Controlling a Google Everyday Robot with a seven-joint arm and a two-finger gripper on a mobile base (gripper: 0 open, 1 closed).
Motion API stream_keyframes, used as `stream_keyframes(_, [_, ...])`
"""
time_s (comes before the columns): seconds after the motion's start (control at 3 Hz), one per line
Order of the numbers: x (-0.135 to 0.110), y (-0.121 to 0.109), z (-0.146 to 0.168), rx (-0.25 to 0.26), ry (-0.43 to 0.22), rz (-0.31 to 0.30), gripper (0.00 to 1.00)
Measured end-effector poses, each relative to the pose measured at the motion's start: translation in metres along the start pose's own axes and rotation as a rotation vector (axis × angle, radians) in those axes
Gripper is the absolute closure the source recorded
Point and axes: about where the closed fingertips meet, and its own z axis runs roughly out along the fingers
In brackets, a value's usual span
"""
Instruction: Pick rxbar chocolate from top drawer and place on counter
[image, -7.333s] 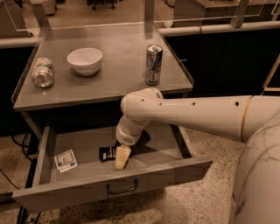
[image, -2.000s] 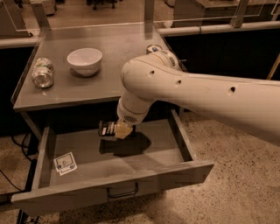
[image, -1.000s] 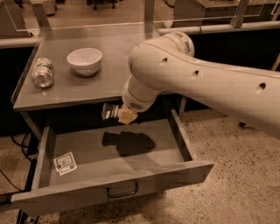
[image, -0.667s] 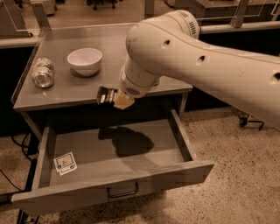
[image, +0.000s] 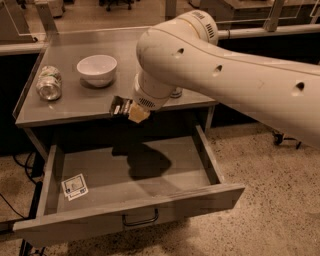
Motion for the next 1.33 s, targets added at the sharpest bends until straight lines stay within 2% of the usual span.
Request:
stream_keyframes(0.33, [-0.008,-0.009,0.018,-0.004,0.024,0.038,1.00])
stream_keyframes(0.67, [-0.021,-0.032,0.014,0.019,0.018,0.027,1.00])
stream_keyframes(1.33, [-0.033,-0.049,0.026,-0.006,0.016,0.026,1.00])
